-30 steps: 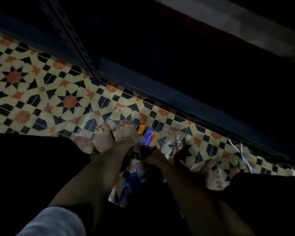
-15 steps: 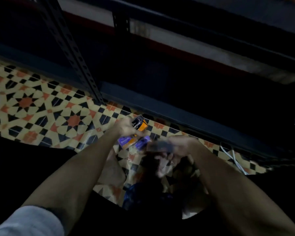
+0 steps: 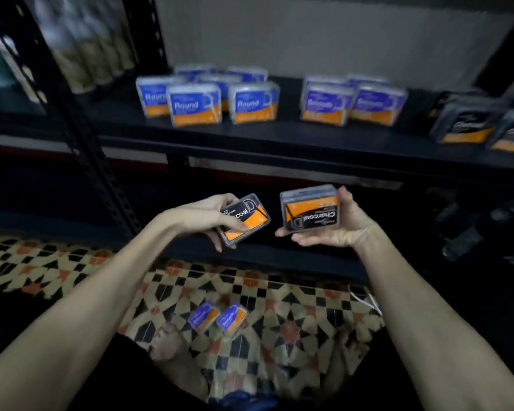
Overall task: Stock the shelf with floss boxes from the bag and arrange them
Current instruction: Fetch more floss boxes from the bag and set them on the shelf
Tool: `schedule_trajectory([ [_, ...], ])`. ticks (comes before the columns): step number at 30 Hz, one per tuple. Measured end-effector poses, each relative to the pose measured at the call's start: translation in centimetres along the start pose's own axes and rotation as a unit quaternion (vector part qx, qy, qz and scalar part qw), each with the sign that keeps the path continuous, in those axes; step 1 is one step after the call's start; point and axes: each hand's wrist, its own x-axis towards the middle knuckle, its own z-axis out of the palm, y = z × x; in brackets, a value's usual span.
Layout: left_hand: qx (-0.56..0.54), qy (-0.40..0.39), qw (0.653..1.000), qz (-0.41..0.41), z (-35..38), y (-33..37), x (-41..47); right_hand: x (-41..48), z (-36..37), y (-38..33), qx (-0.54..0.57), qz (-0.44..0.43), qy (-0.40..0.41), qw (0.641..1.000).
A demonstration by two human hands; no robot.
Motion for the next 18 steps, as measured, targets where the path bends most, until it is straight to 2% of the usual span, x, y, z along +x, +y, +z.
schedule_trajectory([
  [2, 0.024, -0.009, 0.999, 0.042, 0.4, 3.5, -0.7, -2.7, 2.0, -2.5, -0.028, -0.031, -0.003, 0.999],
  [4, 0.044, -0.011, 0.995, 0.089, 1.1, 6.8, -0.8, -5.2, 4.0, -4.5, -0.122, -0.084, 0.087, 0.985],
  [5, 0.054, -0.012, 0.992, 0.116, 1.6, 8.6, -0.6, -6.6, 5.3, -5.4, -0.157, -0.113, 0.154, 0.969],
  [7, 0.078, -0.012, 0.983, 0.165, 2.9, 12.1, 0.0, -8.9, 7.2, -6.8, -0.149, -0.196, 0.257, 0.934],
  [10, 0.131, 0.007, 0.963, 0.235, 5.3, 17.6, 1.9, -12.2, 9.5, -9.4, -0.122, -0.328, 0.397, 0.849],
  [14, 0.151, 0.084, 0.939, 0.297, 8.3, 23.0, 5.5, -16.9, 10.4, -13.0, -0.044, -0.362, 0.517, 0.775],
  [16, 0.162, 0.127, 0.922, 0.328, 9.6, 25.3, 7.7, -19.7, 10.9, -14.4, -0.035, -0.358, 0.53, 0.768],
  [18, 0.217, 0.161, 0.899, 0.345, 11.1, 27.2, 9.8, -22.0, 11.7, -15.3, -0.067, -0.339, 0.517, 0.783],
])
